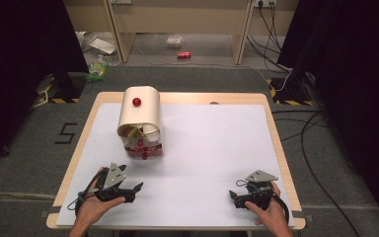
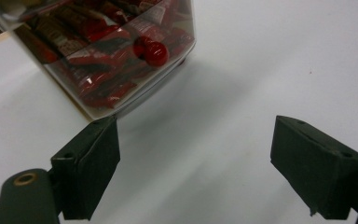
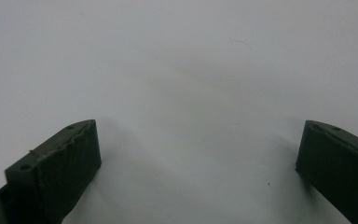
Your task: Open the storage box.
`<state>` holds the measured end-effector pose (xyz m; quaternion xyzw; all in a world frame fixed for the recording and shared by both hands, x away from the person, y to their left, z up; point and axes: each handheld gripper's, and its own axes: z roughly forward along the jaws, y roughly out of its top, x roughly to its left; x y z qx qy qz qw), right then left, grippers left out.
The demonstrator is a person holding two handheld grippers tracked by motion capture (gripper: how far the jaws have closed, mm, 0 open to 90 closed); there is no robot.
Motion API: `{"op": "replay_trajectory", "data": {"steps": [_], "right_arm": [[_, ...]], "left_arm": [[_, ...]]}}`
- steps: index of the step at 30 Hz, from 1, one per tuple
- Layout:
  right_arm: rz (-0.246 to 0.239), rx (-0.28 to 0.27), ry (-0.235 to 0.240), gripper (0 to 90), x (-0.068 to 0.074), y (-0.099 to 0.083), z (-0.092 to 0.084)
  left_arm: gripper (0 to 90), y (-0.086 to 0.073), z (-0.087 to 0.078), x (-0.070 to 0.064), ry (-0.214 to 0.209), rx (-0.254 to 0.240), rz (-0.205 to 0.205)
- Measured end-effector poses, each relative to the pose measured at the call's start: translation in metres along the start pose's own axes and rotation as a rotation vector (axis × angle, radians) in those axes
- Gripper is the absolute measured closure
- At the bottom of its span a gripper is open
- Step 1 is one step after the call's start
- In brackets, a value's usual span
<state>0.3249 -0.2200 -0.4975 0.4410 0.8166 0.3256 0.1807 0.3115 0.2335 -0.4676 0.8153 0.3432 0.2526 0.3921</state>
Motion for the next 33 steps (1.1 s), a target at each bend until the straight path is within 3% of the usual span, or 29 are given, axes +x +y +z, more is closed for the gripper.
{"op": "replay_trajectory", "data": {"steps": [14,23,33], "right_arm": [[0.000,0.001,0.000,0.2,0.000,0.000,0.000],[0.000,-0.001,0.000,0.2,0.000,0.000,0.000],[0.000,0.002,0.000,0.2,0.000,0.000,0.000]], "left_arm": [[15.2,0.013,0.006,-0.003,0.005,-0.051,0.077],[15.2,0.018,0.013,-0.006,0.011,-0.057,0.135],[15.1,0.023,0.019,-0.008,0.039,-0.065,0.224]]}}
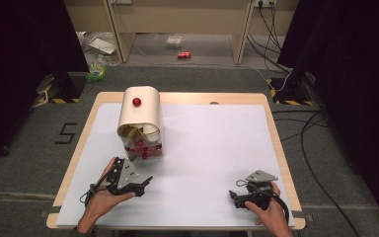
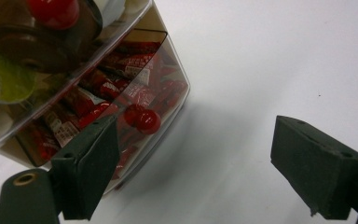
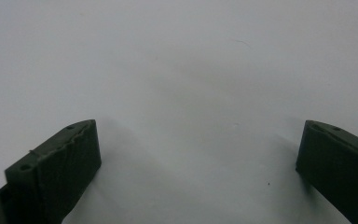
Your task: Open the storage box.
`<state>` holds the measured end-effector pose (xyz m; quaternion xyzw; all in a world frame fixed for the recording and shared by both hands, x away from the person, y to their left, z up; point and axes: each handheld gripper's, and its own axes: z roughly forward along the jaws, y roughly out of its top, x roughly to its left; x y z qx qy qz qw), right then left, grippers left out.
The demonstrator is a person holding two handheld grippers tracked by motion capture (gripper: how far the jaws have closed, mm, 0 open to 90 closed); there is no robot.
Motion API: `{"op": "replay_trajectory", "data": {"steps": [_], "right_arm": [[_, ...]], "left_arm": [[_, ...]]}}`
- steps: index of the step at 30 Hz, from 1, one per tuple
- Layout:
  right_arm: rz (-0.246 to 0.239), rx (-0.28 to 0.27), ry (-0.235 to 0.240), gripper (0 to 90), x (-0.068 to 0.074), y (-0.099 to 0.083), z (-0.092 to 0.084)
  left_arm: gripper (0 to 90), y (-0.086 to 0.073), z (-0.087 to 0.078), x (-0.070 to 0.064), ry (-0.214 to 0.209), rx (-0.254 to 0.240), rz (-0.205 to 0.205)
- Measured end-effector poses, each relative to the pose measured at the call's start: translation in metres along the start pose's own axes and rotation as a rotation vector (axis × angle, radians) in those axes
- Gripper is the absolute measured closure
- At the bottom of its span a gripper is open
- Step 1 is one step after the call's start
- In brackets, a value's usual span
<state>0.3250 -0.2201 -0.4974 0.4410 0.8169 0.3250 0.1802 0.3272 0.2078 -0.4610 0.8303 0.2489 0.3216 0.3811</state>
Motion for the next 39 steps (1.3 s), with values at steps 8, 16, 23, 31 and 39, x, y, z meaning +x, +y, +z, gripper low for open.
{"op": "replay_trajectory", "data": {"steps": [8,16,23,31,39], "right_arm": [[0.000,-0.001,0.000,0.2,0.000,0.000,0.000],[0.000,-0.001,0.000,0.2,0.000,0.000,0.000],[0.000,-0.001,0.000,0.2,0.000,0.000,0.000],[0.000,-0.001,0.000,0.2,0.000,0.000,0.000],[0.000,-0.001,0.000,0.2,0.000,0.000,0.000]], "left_arm": [[15.1,0.002,0.006,-0.002,0.032,0.003,0.061],[15.1,0.003,0.011,-0.002,0.054,-0.005,0.096],[15.1,0.004,0.015,-0.003,0.073,-0.008,0.135],[15.1,0.003,0.021,-0.002,0.096,0.011,0.183],[15.6,0.002,0.027,-0.003,0.109,0.027,0.242]]}}
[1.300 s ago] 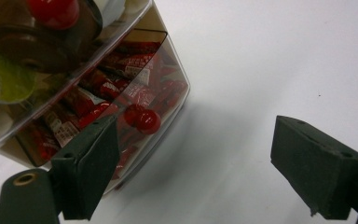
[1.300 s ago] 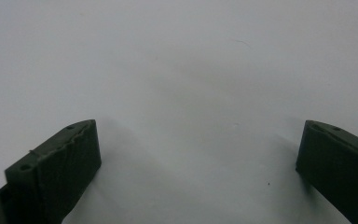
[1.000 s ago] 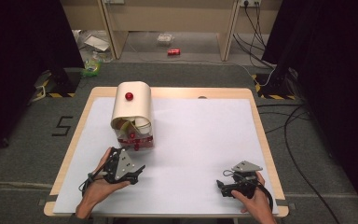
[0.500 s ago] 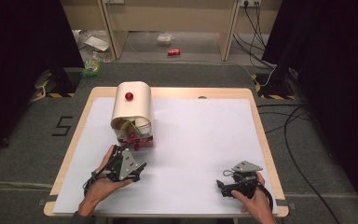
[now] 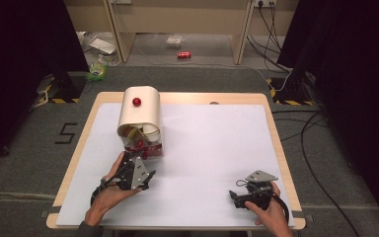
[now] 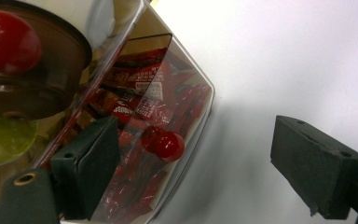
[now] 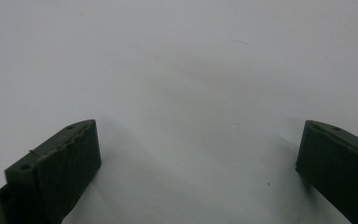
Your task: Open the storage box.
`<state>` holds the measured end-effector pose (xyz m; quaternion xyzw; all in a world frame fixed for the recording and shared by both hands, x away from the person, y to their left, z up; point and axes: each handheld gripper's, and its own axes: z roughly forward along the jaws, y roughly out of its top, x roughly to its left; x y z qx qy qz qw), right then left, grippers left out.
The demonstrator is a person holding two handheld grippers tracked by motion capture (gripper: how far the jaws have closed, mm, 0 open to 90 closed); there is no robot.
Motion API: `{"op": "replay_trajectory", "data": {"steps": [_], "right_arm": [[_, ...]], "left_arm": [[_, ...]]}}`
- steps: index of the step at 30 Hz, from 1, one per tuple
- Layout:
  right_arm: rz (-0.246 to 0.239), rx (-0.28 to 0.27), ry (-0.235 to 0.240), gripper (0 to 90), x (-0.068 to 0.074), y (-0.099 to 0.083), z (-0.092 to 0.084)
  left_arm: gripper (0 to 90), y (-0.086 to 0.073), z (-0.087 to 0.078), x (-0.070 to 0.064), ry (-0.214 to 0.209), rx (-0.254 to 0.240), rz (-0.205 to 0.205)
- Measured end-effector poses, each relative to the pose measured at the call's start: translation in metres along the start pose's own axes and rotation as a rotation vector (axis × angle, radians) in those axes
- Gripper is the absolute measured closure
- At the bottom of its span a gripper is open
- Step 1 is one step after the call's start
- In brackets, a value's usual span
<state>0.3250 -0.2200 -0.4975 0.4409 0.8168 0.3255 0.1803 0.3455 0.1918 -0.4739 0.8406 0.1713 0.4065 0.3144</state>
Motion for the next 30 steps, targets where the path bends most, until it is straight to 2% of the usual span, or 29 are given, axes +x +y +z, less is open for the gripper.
{"op": "replay_trajectory", "data": {"steps": [2,5,12,17,20,28,30], "right_arm": [[0.000,0.000,0.000,0.2,0.000,0.000,0.000],[0.000,0.000,0.000,0.2,0.000,0.000,0.000],[0.000,0.000,0.000,0.2,0.000,0.000,0.000],[0.000,-0.001,-0.001,0.2,0.000,0.000,0.000],[-0.001,-0.002,-0.001,0.2,0.000,0.000,0.000],[-0.001,-0.001,-0.001,0.2,0.000,0.000,0.000],[0.000,-0.001,-0.001,0.2,0.000,0.000,0.000]], "left_arm": [[16.0,0.001,-0.001,-0.001,0.020,-0.009,0.016],[14.7,0.001,0.000,0.000,0.019,-0.018,0.014],[14.6,0.000,0.004,0.000,0.031,-0.001,0.034],[14.5,0.000,0.005,0.002,0.016,-0.005,-0.004],[16.9,0.001,0.003,0.004,0.007,-0.008,-0.050],[18.0,0.002,-0.002,0.004,-0.013,-0.012,-0.073],[18.5,0.002,-0.004,0.004,-0.020,-0.018,-0.090]]}}
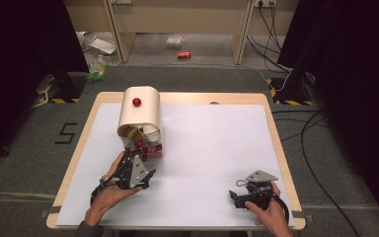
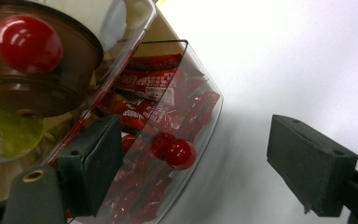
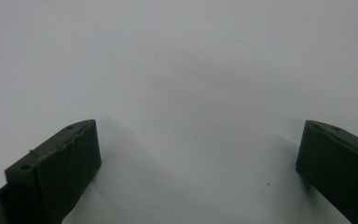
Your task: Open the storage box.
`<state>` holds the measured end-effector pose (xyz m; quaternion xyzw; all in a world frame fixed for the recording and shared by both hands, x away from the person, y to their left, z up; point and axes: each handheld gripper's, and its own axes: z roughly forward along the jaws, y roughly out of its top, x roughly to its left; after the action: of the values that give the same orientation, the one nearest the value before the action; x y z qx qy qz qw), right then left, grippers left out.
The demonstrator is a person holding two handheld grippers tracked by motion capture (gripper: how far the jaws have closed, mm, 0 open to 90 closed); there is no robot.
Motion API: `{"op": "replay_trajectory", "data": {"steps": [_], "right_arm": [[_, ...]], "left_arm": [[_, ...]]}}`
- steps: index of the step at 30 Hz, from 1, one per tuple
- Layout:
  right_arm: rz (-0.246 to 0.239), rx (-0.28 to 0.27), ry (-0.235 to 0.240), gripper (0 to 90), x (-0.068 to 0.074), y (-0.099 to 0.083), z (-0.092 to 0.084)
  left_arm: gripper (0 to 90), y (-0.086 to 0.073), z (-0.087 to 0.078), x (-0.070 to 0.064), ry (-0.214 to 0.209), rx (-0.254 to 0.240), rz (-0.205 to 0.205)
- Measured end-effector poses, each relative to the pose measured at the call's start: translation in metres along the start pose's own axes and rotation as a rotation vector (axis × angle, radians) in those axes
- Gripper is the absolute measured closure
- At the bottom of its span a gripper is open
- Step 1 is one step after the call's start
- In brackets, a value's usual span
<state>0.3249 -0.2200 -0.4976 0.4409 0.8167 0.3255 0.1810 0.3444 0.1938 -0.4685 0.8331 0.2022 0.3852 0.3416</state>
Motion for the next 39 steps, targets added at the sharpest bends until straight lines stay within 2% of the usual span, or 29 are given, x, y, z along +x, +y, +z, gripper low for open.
{"op": "replay_trajectory", "data": {"steps": [10,15,26,30,39], "right_arm": [[-0.002,-0.001,0.000,0.2,0.000,0.000,0.000],[-0.001,0.000,-0.001,0.2,0.000,0.000,0.000],[-0.002,-0.001,-0.001,0.2,0.000,0.000,0.000],[-0.002,-0.001,-0.001,0.2,0.000,0.000,0.000],[-0.002,-0.001,-0.001,0.2,0.000,0.000,0.000]], "left_arm": [[19.7,0.000,-0.010,-0.003,-0.032,-0.004,-0.028],[21.0,-0.001,-0.019,-0.006,-0.053,-0.022,-0.060],[22.7,-0.002,-0.031,-0.014,-0.099,-0.013,-0.115],[22.9,-0.001,-0.036,-0.015,-0.089,-0.031,-0.143],[23.8,-0.005,-0.040,-0.018,-0.135,-0.032,-0.192]]}}
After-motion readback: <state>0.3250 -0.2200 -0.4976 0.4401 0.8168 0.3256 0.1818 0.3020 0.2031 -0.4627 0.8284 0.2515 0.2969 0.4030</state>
